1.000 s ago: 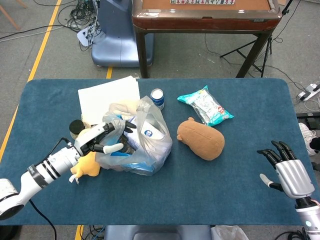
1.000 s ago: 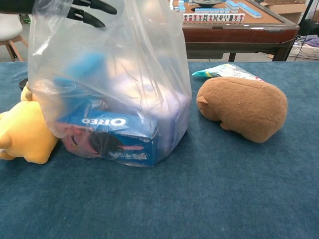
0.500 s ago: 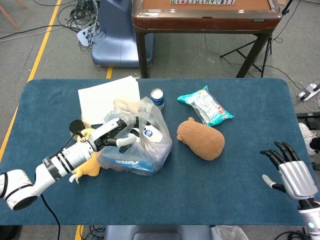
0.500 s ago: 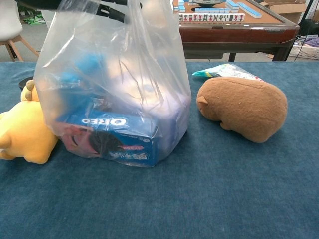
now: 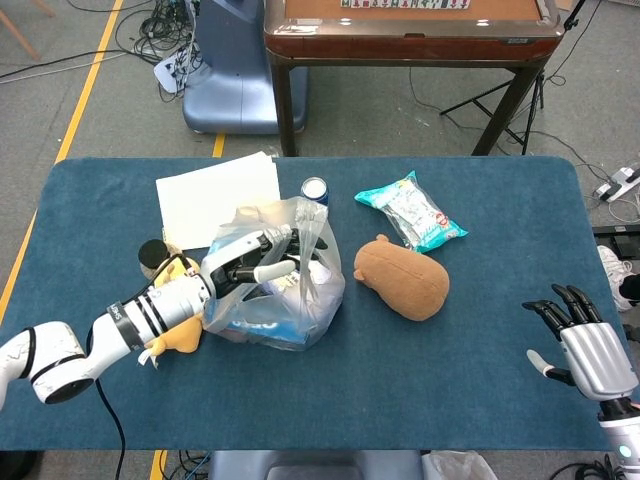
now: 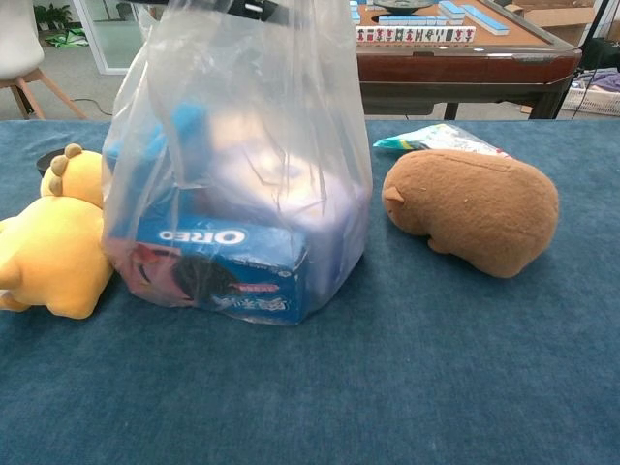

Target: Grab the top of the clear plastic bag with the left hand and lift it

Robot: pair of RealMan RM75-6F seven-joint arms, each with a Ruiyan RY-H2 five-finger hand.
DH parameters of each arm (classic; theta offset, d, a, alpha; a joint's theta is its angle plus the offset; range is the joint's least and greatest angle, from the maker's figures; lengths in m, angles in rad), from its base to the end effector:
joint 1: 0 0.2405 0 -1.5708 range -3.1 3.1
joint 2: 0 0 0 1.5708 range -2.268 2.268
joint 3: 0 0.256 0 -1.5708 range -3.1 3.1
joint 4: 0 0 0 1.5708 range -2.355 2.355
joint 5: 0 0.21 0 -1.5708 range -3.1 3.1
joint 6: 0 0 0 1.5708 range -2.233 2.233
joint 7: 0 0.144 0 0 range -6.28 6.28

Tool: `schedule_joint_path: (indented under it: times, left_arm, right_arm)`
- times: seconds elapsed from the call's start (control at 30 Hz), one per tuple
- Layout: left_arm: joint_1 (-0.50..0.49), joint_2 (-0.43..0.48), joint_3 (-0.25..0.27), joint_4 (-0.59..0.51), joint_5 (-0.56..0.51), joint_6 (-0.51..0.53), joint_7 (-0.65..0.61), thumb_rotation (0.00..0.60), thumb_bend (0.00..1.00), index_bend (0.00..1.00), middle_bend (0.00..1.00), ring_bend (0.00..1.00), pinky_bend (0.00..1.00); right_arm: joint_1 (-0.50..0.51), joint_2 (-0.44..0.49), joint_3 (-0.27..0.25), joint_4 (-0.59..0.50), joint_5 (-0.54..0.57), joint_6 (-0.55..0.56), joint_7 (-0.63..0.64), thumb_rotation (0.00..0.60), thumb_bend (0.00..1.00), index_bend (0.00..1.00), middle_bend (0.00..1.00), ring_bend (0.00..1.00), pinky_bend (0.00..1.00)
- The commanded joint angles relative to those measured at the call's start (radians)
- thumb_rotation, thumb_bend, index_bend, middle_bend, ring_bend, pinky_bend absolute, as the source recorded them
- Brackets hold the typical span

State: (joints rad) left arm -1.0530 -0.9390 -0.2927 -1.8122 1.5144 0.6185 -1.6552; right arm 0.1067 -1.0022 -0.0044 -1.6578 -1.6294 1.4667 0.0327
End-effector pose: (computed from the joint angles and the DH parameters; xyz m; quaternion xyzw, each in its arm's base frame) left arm -0.0057 0.3573 0.1211 0.4911 0.7404 0.4505 0.0877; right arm -0.2959 -0.1745 0.1746 0.6555 -0.3629 0.3813 0.5415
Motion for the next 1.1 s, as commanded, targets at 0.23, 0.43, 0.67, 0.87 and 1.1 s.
schedule_joint_path:
  times: [0.23, 0.43, 0.67, 0.87, 1.1]
  left_arm:
    - [-0.035, -0.030, -0.029, 0.027, -0.048, -0.034, -0.076, 0.338, 0.19, 0.23, 0.18, 0.19, 0.19]
    - [-0.051, -0.016, -0.052, 0.001, -0.035, -0.076, -0.249, 0.338, 0.19, 0.24, 0.19, 0.19, 0.19]
    - [-0.072, -0.003, -0.048, 0.004, 0.014, -0.095, -0.355, 0.524, 0.19, 0.27, 0.22, 0.23, 0.34]
    - [-0.088, 0.012, -0.033, -0.002, 0.050, -0.092, -0.445, 0.600, 0.19, 0.33, 0.36, 0.41, 0.61]
    - [-0.111, 0.055, -0.013, -0.016, 0.043, -0.125, -0.462, 0.600, 0.19, 0.37, 0.41, 0.44, 0.73]
  right_arm:
    - [0.001, -0.001, 0.001, 0.002, 0.004, -0.005, 0.001, 0.600, 0.24, 0.26, 0.30, 0.08, 0.10]
    - [0.003, 0.000, 0.003, 0.000, 0.005, -0.007, 0.000, 0.600, 0.24, 0.26, 0.30, 0.08, 0.10]
    - [0.003, -0.002, 0.005, 0.004, 0.012, -0.011, 0.003, 0.600, 0.24, 0.26, 0.30, 0.08, 0.10]
    - [0.006, -0.004, 0.007, 0.007, 0.014, -0.015, 0.007, 0.600, 0.24, 0.26, 0.30, 0.08, 0.10]
    - [0.009, -0.009, 0.008, 0.014, 0.015, -0.019, 0.012, 0.600, 0.24, 0.26, 0.30, 0.08, 0.10]
